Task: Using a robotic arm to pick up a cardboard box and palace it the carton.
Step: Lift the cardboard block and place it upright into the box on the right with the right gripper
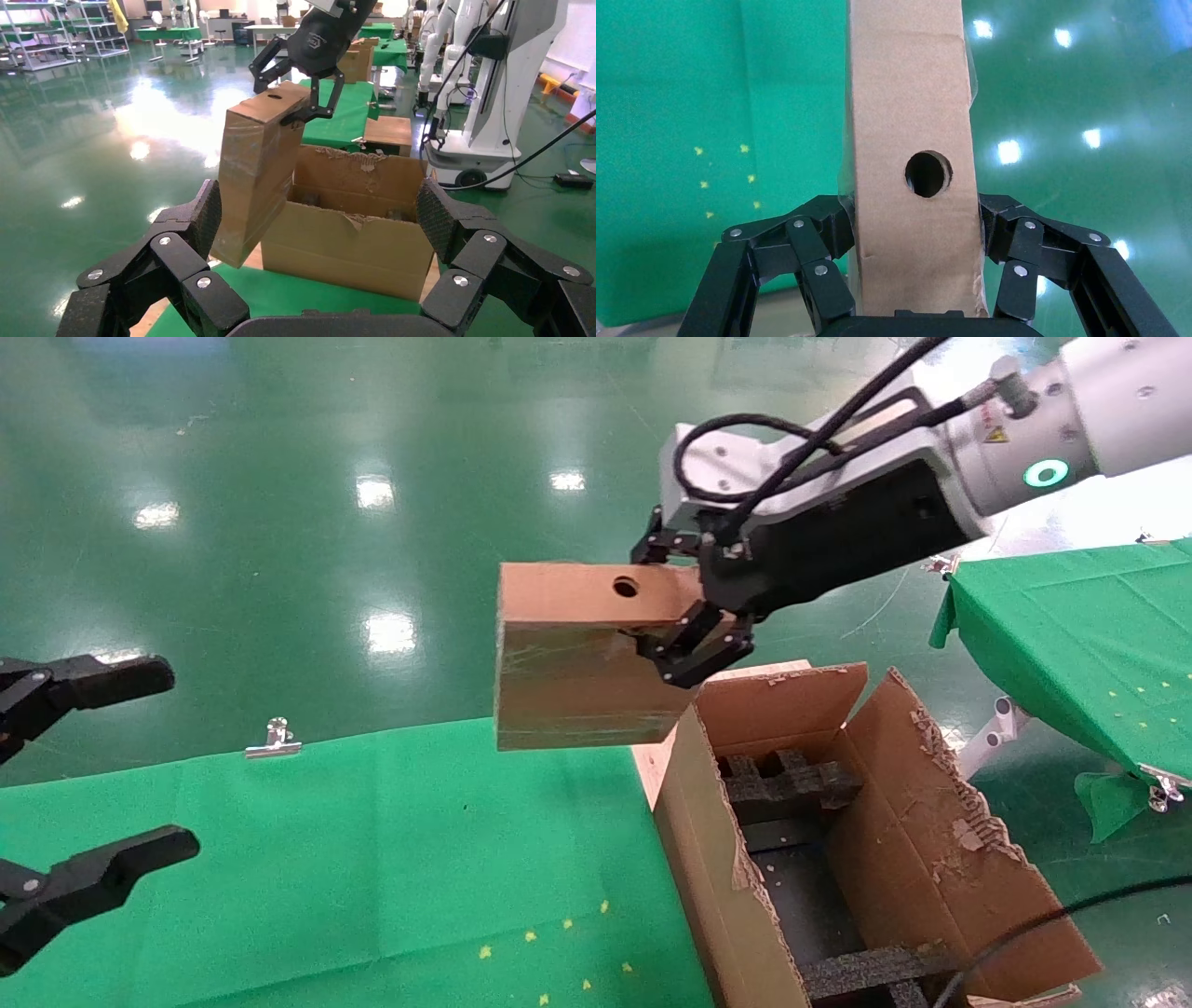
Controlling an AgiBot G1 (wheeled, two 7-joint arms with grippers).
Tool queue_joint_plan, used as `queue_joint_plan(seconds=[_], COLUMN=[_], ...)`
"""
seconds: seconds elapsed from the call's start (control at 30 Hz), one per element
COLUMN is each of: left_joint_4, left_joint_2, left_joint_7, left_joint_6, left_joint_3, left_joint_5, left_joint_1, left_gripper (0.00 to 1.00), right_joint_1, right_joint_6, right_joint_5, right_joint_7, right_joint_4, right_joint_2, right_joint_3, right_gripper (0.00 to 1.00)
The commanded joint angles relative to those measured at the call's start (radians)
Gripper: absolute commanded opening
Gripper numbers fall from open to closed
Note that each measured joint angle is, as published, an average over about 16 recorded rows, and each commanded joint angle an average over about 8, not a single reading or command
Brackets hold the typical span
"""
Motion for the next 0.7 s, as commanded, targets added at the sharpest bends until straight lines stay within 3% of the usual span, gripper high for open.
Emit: queue_joint_plan(seconds=[0.03,0.7], left_joint_4=[0.000,0.000], left_joint_2=[0.000,0.000], left_joint_7=[0.000,0.000], left_joint_6=[0.000,0.000], left_joint_3=[0.000,0.000], left_joint_5=[0.000,0.000], left_joint_1=[0.000,0.000], left_gripper=[1.00,1.00], right_joint_1=[0.008,0.068], right_joint_6=[0.002,-0.002], right_joint_5=[0.007,-0.030], right_joint_7=[0.003,0.120], right_joint_4=[0.003,0.174], right_joint_2=[0.013,0.453], right_joint_3=[-0.010,-0.140], right_gripper=[0.00,0.00])
